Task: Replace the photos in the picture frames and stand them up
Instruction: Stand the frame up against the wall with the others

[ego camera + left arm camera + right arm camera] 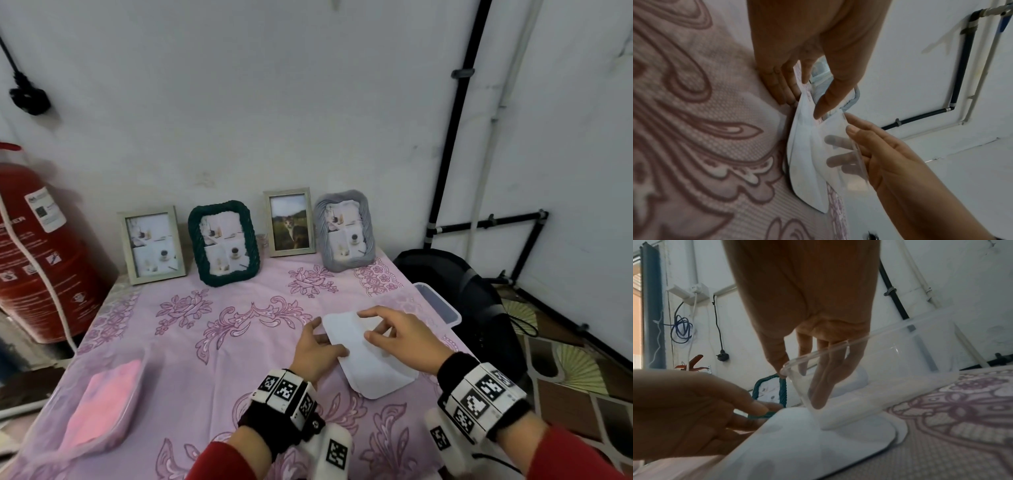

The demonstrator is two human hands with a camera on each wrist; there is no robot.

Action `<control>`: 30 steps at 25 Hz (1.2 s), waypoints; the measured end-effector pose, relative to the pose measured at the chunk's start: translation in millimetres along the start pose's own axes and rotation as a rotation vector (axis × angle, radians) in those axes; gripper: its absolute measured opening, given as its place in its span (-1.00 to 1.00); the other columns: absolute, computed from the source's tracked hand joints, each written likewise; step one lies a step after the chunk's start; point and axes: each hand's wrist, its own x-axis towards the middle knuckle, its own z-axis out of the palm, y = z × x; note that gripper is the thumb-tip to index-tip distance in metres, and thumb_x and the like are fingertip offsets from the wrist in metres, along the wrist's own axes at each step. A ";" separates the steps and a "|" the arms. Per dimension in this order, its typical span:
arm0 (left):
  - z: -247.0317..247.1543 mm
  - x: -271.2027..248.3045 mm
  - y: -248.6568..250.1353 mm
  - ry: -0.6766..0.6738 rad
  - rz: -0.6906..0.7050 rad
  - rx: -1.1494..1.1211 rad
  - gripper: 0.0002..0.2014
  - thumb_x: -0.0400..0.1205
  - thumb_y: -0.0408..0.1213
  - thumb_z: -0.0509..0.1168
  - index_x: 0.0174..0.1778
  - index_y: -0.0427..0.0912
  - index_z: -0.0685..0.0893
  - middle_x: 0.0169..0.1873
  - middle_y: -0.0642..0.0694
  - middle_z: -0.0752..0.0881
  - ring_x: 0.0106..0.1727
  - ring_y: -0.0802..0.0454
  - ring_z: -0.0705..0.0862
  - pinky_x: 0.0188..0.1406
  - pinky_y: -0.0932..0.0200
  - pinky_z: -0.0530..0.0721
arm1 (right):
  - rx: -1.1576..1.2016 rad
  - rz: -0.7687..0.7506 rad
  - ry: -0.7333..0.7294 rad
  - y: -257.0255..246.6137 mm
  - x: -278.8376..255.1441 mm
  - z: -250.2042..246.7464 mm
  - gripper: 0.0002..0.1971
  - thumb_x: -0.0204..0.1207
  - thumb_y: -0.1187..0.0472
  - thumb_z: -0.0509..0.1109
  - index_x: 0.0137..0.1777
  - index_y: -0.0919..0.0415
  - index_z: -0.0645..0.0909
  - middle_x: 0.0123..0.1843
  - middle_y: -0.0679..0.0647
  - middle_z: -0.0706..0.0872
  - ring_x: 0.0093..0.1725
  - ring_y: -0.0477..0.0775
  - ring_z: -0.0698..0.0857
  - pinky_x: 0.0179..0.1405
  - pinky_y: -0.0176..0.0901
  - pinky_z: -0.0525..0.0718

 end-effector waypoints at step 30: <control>-45.3 -5.4 17.0 0.076 0.310 -0.012 -0.13 0.41 -0.79 0.21 0.56 0.00 0.18 0.17 -0.16 0.53 0.25 -0.08 0.51 0.07 0.08 0.60 | 0.100 -0.002 0.058 2.6 4.3 4.5 -0.64 0.49 0.10 0.43 0.30 -0.08 0.58 -0.16 -0.14 0.69 -0.34 -0.23 0.53 -0.10 -0.26 0.55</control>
